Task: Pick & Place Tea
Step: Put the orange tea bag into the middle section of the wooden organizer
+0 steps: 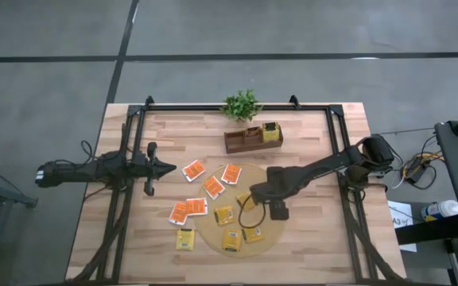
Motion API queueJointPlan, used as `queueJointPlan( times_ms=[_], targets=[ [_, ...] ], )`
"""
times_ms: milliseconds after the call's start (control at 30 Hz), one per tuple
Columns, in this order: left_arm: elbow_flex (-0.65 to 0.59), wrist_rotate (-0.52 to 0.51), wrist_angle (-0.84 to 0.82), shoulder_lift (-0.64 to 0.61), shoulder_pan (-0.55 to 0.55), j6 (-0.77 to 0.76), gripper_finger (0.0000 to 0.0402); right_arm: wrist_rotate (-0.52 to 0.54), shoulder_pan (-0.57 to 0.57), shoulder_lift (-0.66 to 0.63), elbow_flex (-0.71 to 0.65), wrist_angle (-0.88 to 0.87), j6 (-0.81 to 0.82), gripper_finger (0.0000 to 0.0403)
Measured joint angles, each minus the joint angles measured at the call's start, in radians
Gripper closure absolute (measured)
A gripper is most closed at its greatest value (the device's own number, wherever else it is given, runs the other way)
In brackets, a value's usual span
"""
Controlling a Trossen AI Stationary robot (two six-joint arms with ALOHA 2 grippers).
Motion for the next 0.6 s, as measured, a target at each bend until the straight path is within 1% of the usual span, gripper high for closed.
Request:
queueJointPlan(
  times_ms=[67,133,267,333,600],
  targets=[
    [0.000,0.000,0.000,0.000,0.000,0.000,0.0402,0.003,0.007,0.000,-0.004,-0.002,0.003,0.0175],
    [0.000,0.000,0.000,0.000,0.000,0.000,0.0402,0.029,0.012,0.000,-0.006,-0.003,0.004,0.0174],
    [0.000,0.000,0.000,0.000,0.000,0.000,0.0402,0.152,0.023,0.000,-0.005,-0.003,0.024,0.0174],
    [0.000,0.000,0.000,0.000,0.000,0.000,0.0402,0.184,0.027,0.000,-0.003,0.000,0.035,0.0175],
    [0.000,0.000,0.000,0.000,0.000,0.000,0.0402,0.185,0.054,0.000,-0.003,0.002,0.074,0.0175]
  ],
)
